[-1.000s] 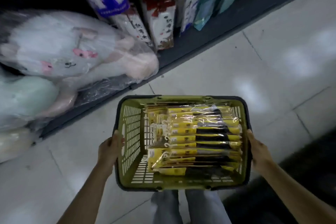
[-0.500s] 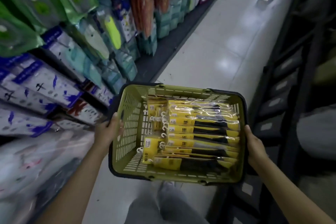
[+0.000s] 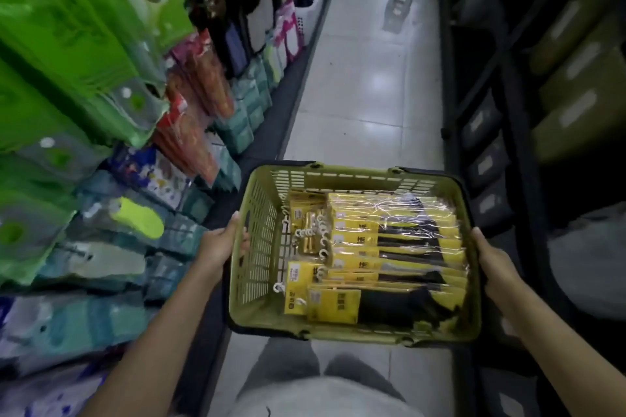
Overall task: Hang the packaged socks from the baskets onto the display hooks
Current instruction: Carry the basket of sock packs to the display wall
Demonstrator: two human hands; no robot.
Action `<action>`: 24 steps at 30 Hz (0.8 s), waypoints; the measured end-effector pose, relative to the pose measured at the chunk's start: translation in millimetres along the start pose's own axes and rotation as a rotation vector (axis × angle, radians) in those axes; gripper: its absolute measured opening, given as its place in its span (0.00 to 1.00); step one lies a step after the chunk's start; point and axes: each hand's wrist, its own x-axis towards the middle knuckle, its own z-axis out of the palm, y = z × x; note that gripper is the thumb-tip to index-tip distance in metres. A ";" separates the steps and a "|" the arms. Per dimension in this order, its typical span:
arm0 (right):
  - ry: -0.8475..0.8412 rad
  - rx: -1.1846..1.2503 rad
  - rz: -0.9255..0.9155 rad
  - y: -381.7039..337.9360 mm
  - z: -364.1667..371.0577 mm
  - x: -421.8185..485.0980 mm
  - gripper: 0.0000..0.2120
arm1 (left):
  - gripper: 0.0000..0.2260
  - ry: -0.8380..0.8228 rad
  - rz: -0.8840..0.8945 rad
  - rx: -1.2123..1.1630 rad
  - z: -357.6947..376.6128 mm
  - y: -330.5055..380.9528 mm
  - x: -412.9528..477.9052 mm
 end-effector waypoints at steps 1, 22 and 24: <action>0.015 0.016 0.018 -13.2 6.9 5.5 0.25 | 0.20 -0.021 0.009 0.007 5.7 18.7 17.0; 0.039 -0.009 0.025 -409.8 118.5 327.4 0.21 | 0.22 0.048 0.008 -0.056 235.3 375.4 327.1; 0.025 -0.013 0.025 -451.6 132.1 365.3 0.22 | 0.22 0.068 0.013 -0.060 259.4 411.4 364.2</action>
